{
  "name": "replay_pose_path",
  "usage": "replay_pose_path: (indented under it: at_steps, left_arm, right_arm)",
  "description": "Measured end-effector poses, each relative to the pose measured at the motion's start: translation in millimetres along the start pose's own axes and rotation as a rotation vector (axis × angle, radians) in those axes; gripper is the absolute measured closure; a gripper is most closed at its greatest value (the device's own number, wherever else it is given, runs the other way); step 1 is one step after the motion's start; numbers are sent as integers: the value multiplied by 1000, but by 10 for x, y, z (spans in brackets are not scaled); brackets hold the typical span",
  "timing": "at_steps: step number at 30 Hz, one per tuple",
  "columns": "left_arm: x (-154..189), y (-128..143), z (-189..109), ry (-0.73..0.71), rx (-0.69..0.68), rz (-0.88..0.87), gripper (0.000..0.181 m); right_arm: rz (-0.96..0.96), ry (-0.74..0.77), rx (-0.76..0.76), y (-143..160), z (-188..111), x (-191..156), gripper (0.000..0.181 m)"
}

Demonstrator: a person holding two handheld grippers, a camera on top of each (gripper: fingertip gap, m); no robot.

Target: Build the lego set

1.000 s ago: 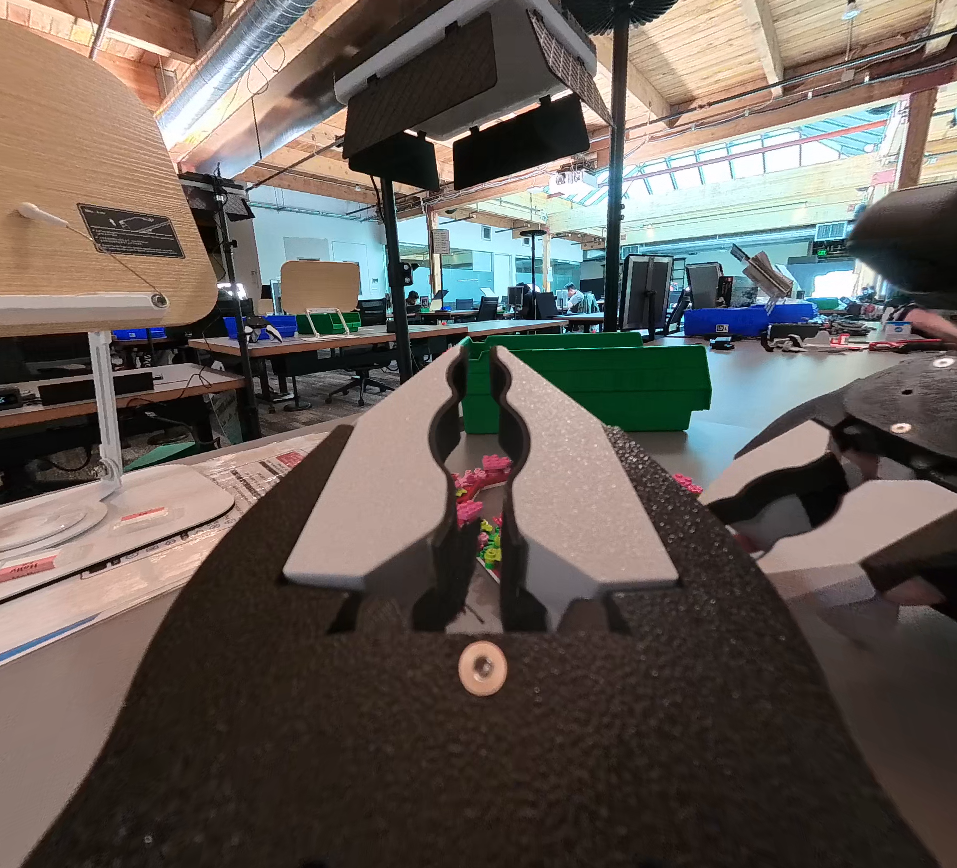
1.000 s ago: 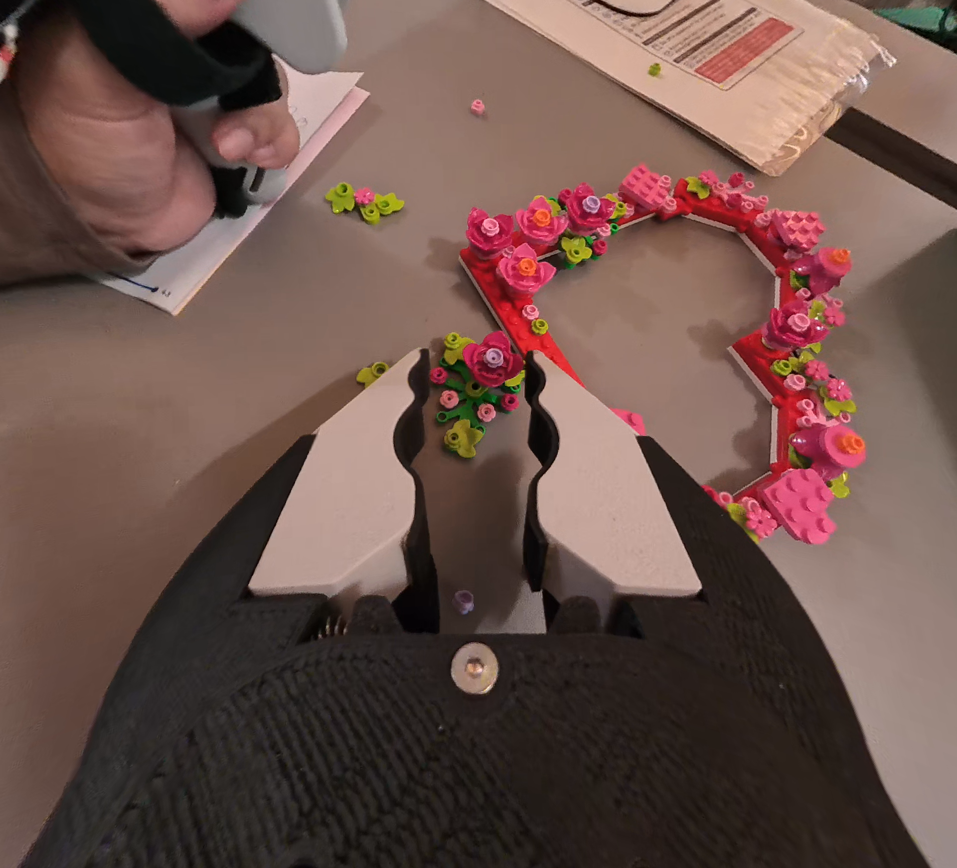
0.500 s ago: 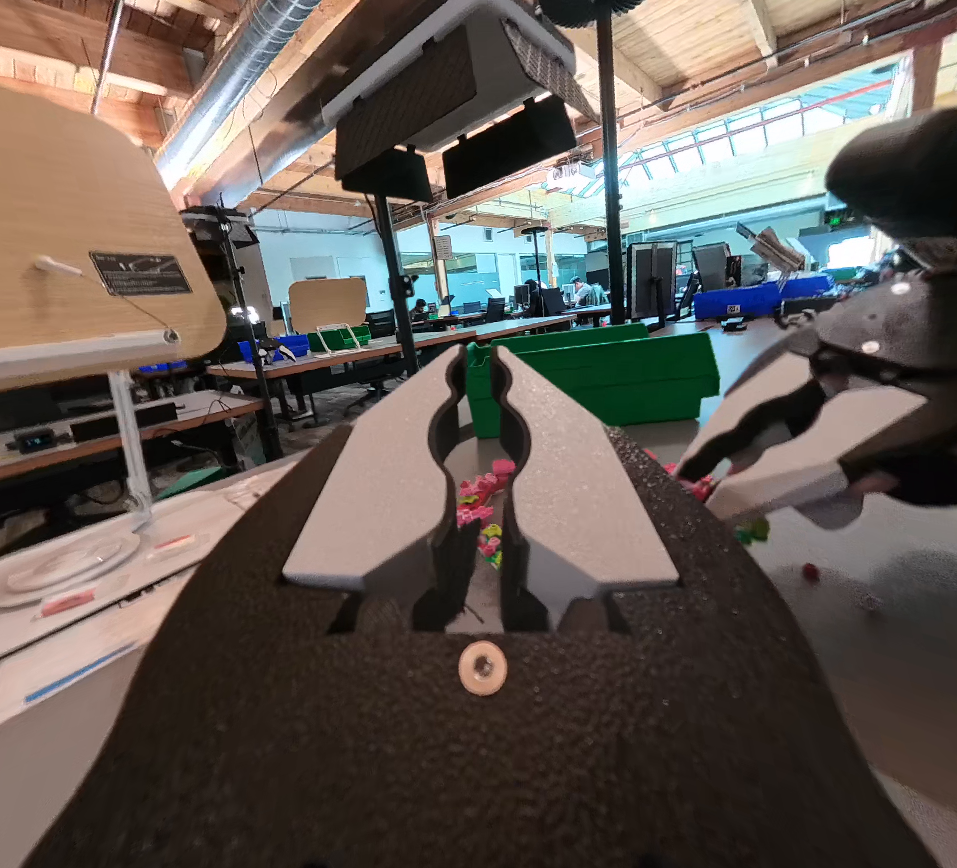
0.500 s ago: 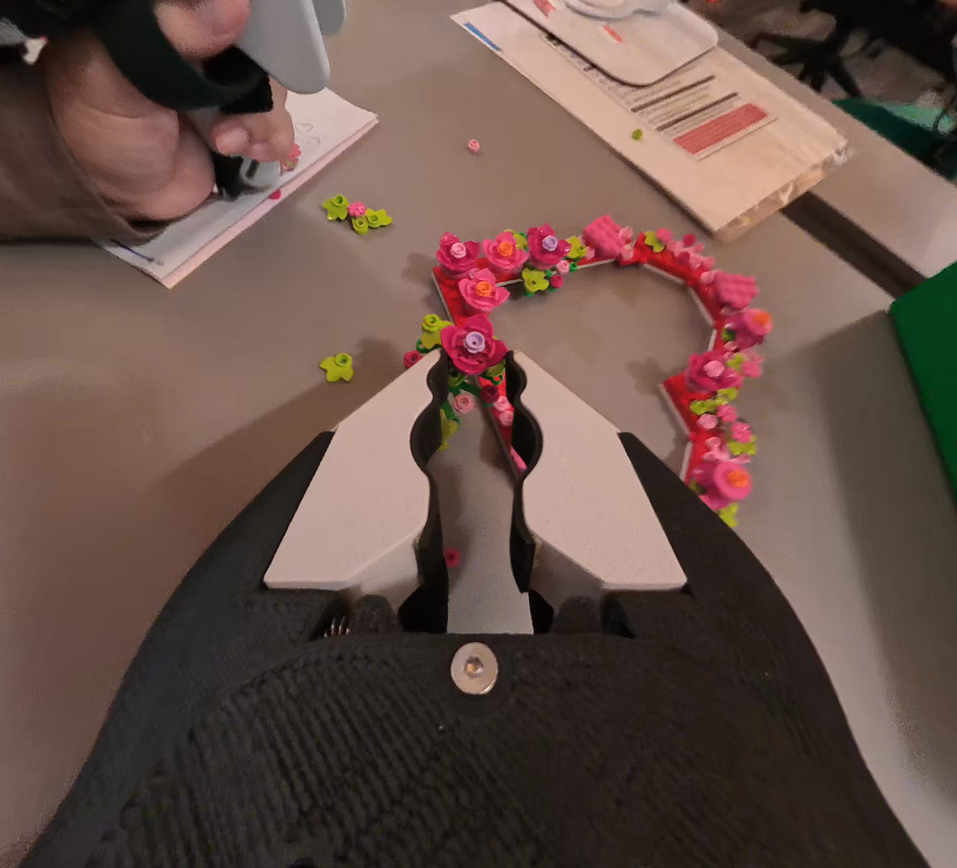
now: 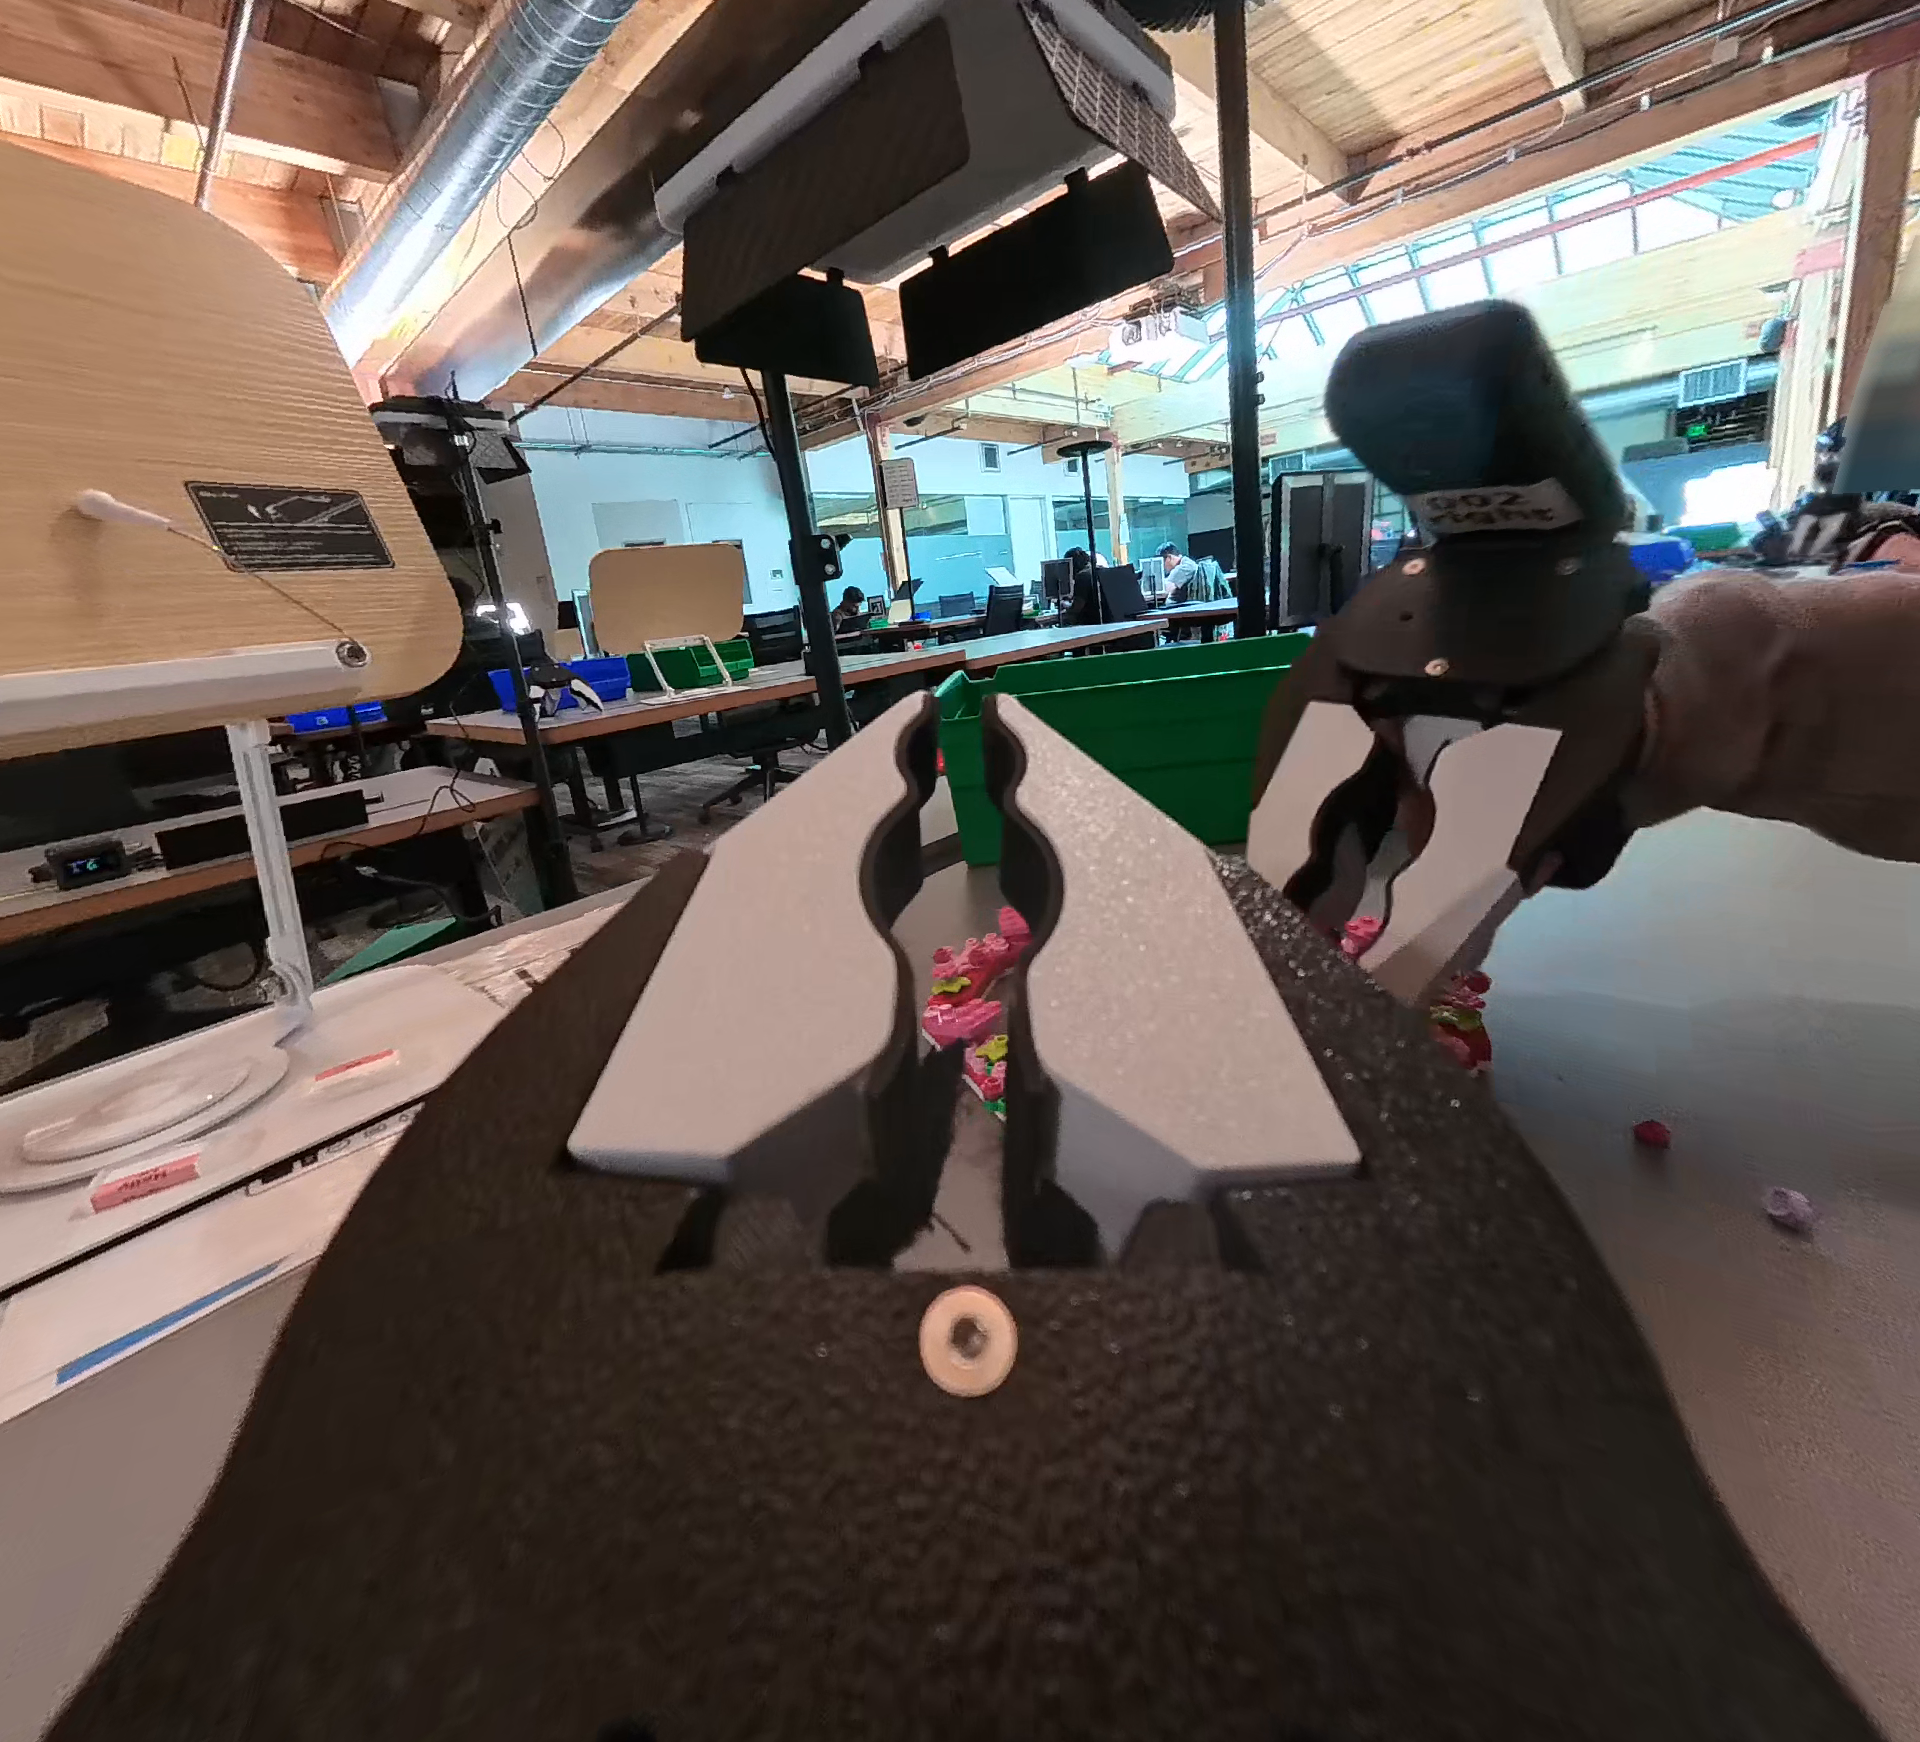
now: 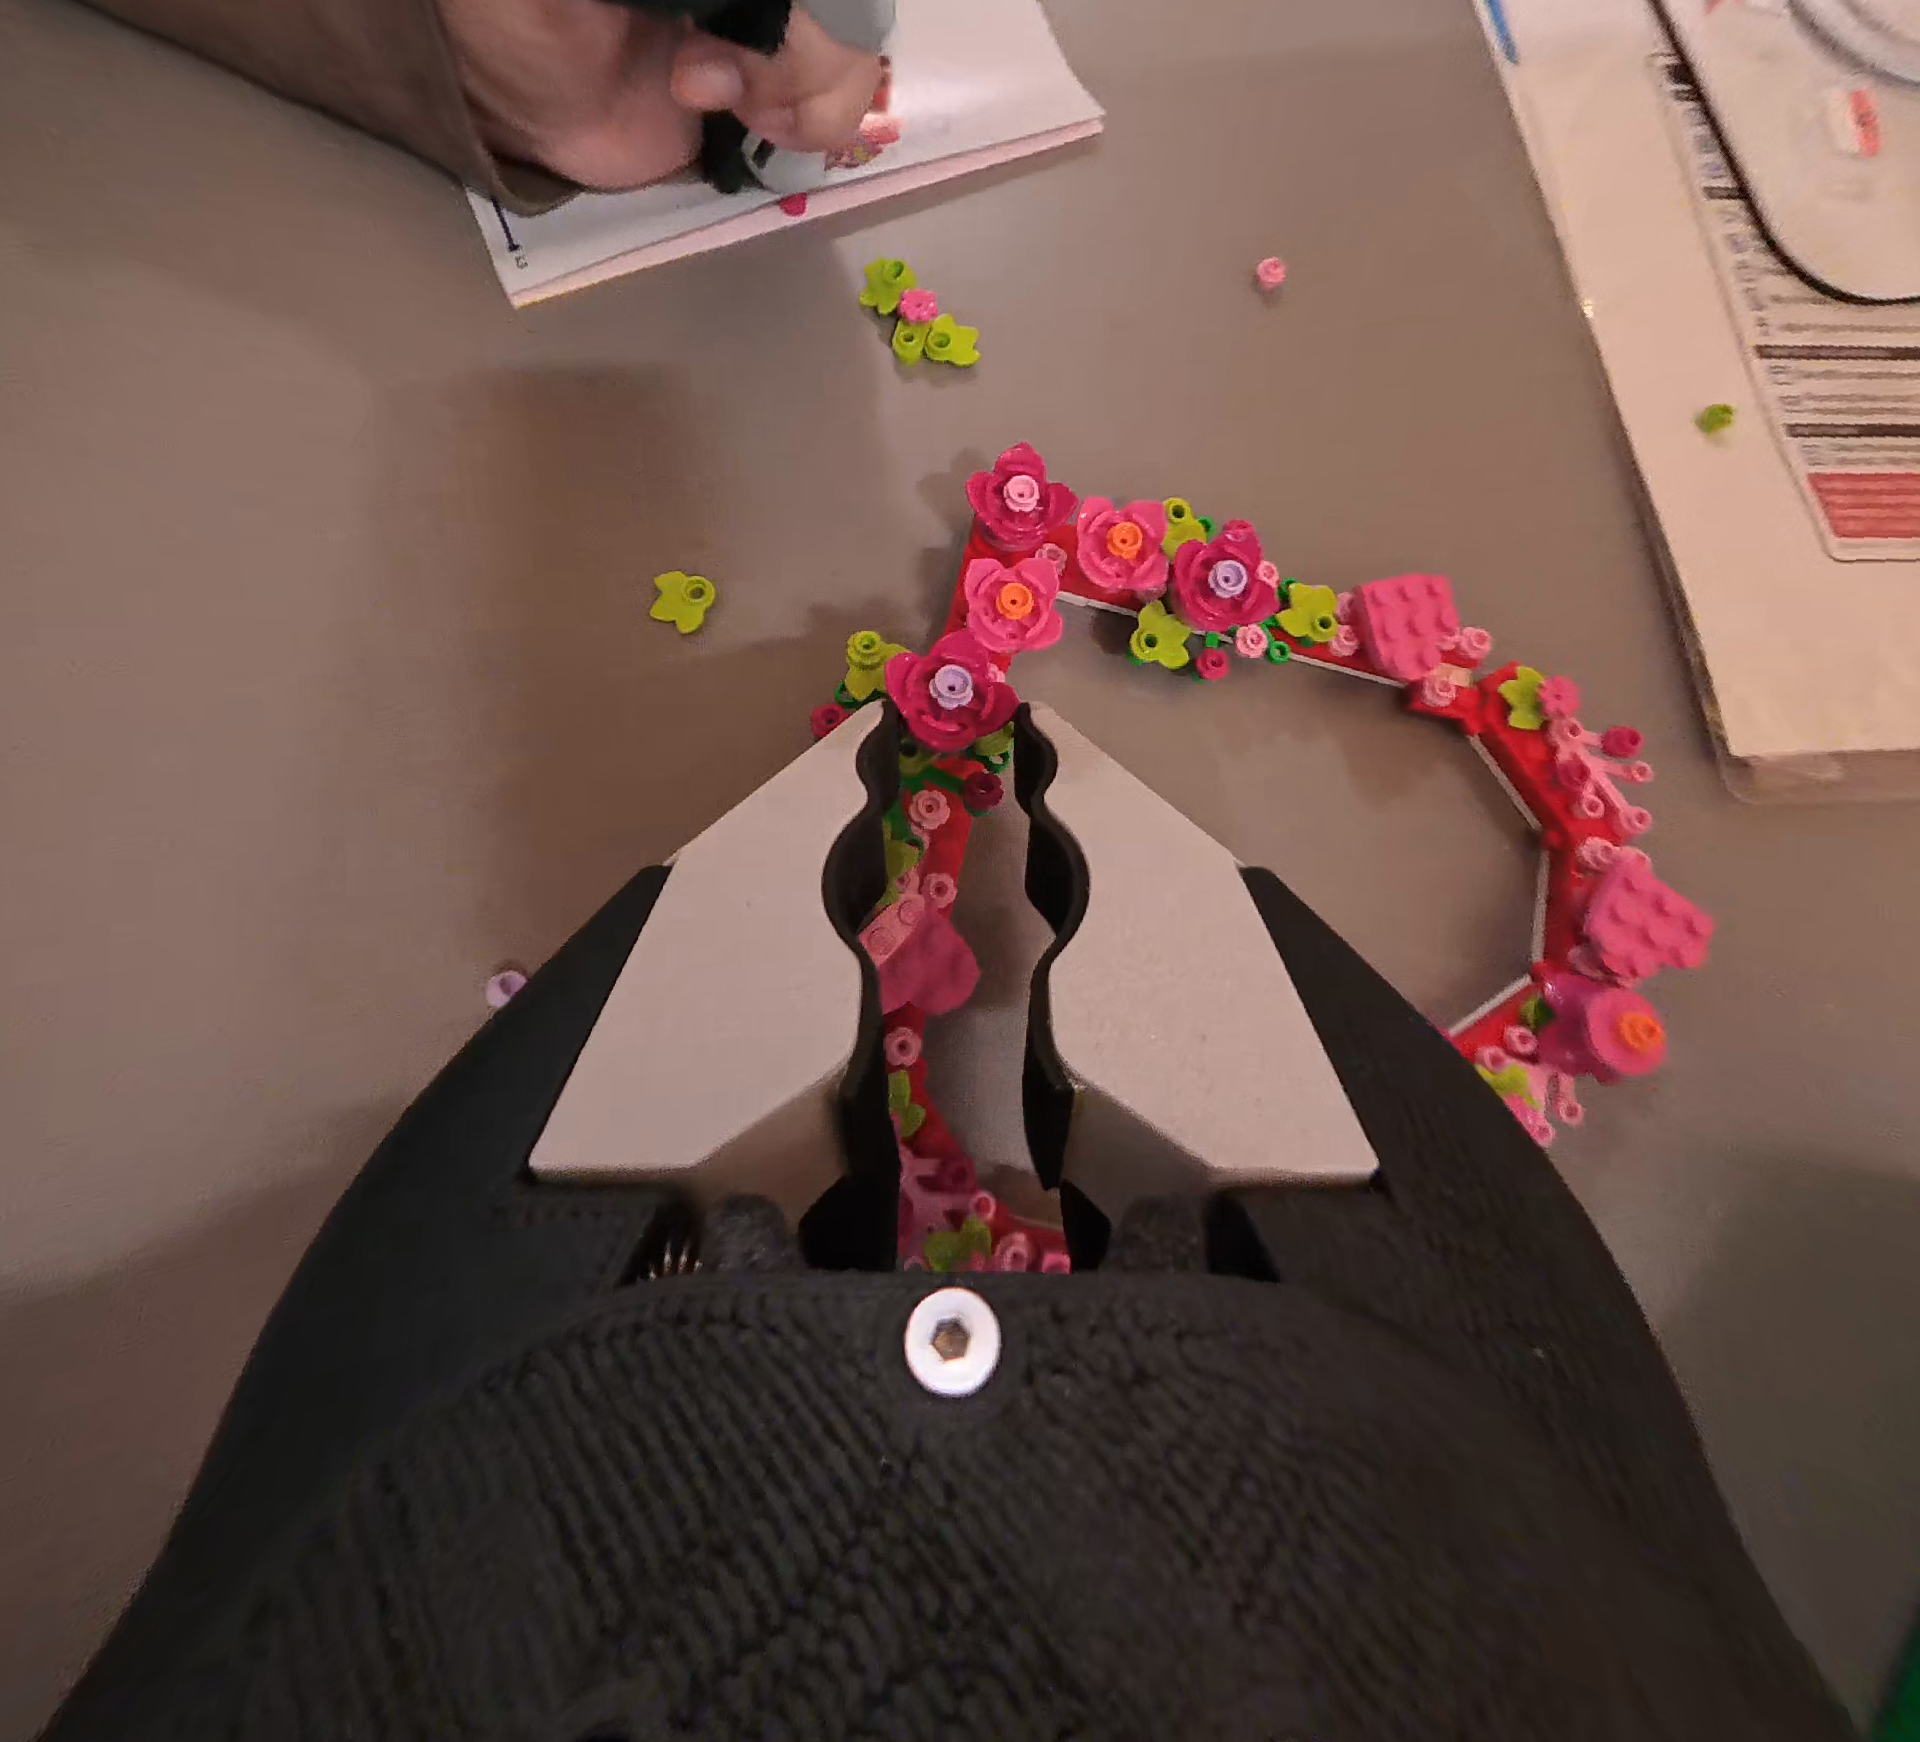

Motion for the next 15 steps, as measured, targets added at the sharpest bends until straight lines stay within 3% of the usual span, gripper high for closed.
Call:
replay_pose_path:
  at_steps: [15]
  left_arm:
    - [19, 10, 9, 9, -4, 4, 176]
  right_arm:
    - [13, -13, 18, 72, 146, 52, 161]
Point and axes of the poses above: each gripper's, where its closed fingertips meet, z out along the fingers, y out of its underside, x = y × z across the jaws, the point moved 2 cm from there along -z, back along the fingers, and after that the axes turned 10 degrees about x, right-handed, at the moved point
